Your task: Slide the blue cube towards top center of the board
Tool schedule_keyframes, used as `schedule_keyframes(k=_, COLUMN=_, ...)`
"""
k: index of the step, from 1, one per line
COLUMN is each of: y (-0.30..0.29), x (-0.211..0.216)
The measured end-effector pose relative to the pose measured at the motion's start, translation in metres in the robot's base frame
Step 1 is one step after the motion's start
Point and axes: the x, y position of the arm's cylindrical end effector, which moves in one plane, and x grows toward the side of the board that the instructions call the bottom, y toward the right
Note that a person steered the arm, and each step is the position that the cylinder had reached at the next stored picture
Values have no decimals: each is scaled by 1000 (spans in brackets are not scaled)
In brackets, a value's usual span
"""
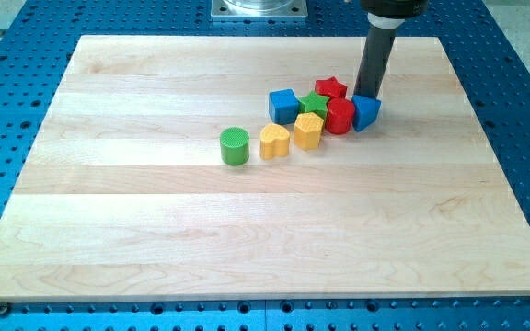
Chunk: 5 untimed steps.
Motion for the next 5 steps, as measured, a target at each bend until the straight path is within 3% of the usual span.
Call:
schedule_keyframes(k=2, y=-189, x=60)
schedule_keyframes(k=4, y=-211, x=61)
schedule_keyframes(k=5, y=-269, x=61)
